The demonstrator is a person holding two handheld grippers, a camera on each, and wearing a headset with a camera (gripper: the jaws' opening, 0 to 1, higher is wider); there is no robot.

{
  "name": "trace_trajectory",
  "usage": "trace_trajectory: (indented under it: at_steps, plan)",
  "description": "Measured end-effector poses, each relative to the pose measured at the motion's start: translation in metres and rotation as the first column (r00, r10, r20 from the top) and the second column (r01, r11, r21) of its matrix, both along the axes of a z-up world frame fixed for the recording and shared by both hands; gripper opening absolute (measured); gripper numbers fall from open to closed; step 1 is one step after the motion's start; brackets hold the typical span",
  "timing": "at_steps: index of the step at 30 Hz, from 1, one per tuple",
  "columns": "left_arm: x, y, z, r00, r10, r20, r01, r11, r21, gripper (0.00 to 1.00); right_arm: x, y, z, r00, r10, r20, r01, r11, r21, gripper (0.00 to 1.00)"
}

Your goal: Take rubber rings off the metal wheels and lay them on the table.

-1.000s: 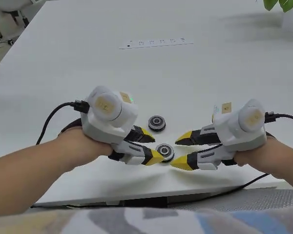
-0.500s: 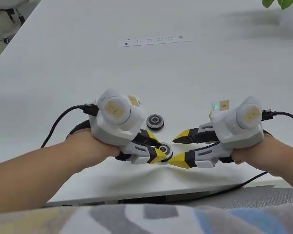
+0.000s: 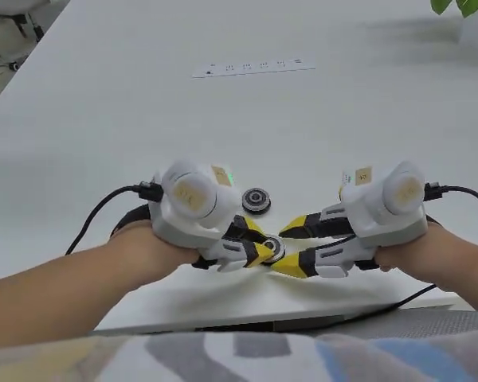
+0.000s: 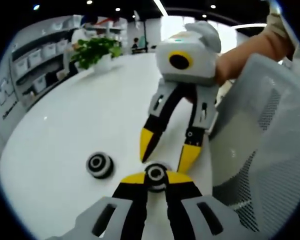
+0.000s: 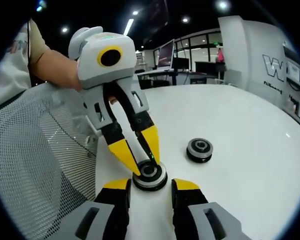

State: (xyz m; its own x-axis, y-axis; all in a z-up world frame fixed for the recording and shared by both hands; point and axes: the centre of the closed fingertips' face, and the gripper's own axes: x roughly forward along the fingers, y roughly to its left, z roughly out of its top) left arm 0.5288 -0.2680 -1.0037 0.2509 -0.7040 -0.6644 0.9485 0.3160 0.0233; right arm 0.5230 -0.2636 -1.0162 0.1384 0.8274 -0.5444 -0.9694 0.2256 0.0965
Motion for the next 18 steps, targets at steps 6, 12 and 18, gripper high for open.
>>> trace_trajectory:
  at_steps: [6, 12, 18]
  plan:
    - [-0.0001, 0.0005, 0.0005, 1.0, 0.019, 0.002, -0.019, 1.0, -0.018, 0.13, 0.0009, 0.0003, -0.0015, 1.0, -0.013, -0.019, 0.013, 1.0, 0.018, 0.28]
    - [-0.0001, 0.0006, 0.0002, 1.0, 0.026, 0.004, -0.026, 0.999, -0.021, 0.13, -0.0014, -0.0024, 0.0003, 0.999, -0.029, -0.037, 0.031, 0.999, 0.038, 0.24]
    - [-0.0001, 0.0009, 0.0002, 1.0, 0.028, 0.006, -0.028, 0.999, -0.023, 0.13, -0.0025, -0.0049, 0.0011, 0.999, -0.037, -0.027, 0.038, 0.999, 0.034, 0.2]
